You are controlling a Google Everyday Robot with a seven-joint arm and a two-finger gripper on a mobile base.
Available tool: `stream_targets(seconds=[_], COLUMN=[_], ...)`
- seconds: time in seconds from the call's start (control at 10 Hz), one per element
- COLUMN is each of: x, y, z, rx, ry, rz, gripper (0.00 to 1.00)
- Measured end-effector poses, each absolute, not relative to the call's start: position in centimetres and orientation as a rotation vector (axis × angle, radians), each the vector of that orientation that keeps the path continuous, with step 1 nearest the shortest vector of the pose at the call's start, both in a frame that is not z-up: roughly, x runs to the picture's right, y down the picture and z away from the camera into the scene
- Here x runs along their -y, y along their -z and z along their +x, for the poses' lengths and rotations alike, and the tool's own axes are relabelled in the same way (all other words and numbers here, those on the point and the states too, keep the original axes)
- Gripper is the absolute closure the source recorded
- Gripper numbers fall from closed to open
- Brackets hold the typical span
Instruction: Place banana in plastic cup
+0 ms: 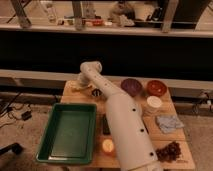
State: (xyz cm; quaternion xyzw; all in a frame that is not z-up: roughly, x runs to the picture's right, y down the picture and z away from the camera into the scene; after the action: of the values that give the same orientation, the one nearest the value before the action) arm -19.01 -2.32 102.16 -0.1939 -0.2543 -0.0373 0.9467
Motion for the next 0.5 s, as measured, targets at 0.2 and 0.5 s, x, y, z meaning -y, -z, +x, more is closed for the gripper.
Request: stream_targets(seconds=[0.2,0.5], x=[3.2,5.1], y=[-100.6,-97.6], z=[-18.8,-18.1], rx=[0.535,0.556], ry=[0.063,0.042], rz=[-0.350,-0.270], gripper=[0.88,0.88])
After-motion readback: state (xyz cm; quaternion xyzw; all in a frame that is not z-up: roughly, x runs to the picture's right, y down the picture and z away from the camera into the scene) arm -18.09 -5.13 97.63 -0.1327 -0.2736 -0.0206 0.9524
